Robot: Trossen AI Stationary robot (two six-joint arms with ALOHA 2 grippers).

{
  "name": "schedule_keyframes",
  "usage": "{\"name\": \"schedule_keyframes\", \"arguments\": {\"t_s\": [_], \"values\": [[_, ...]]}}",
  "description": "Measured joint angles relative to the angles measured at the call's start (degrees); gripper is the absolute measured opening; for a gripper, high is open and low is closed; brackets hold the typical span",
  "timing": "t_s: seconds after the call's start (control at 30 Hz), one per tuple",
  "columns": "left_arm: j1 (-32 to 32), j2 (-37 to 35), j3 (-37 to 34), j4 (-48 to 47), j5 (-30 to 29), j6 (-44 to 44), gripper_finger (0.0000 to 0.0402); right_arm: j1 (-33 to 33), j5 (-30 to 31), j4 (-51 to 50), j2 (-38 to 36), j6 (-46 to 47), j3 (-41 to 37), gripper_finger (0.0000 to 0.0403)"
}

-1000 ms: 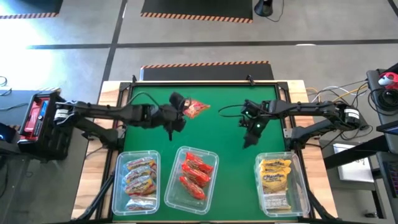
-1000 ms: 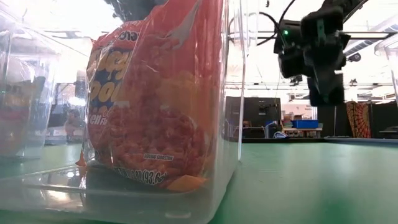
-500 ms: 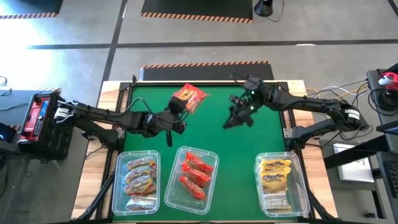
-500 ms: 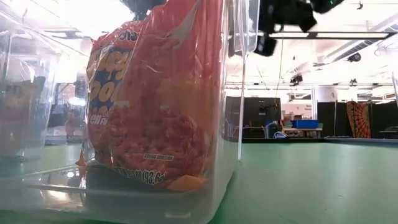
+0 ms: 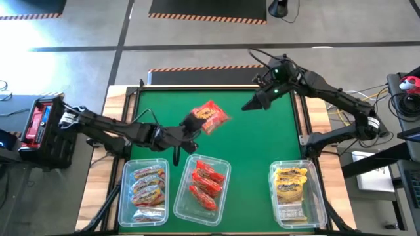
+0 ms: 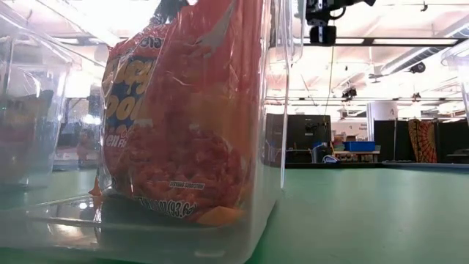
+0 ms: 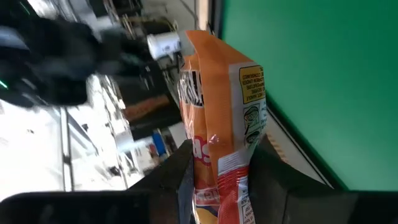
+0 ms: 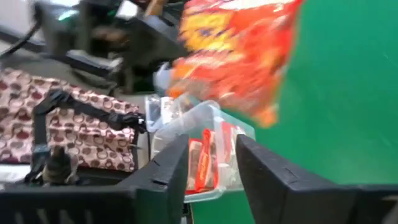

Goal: Sort Maruchan noodles
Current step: Put the orange noodle pack into the middle transparent bin

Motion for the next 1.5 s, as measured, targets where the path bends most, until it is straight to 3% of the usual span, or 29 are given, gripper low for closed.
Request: {"name": "schedule_keyframes", "arguments": {"t_s": [0.3, 0.7, 1.07, 1.5], "values": [[-5.8, 9.8, 11.0, -0.9, -1.6, 2.6, 0.0098, -1.0, -0.1, -1.9, 0.0, 9.1, -2.6, 0.0189], [-11.9, 18.0, 23.8, -0.8, -9.9, 1.9, 0.0098, -1.0, -4.4, -2.1, 0.1, 6.4, -2.7, 0.0203], [-8.9, 18.4, 24.3, 0.6, -10.2, 4.7, 0.0098, 0.4, -8.2, 0.5, 0.3, 2.3, -2.9, 0.0203], [-4.5, 18.2, 24.3, 4.4, -6.4, 9.0, 0.0098, 1.1, -11.6, 7.8, 0.3, 0.5, -2.9, 0.0203]]}}
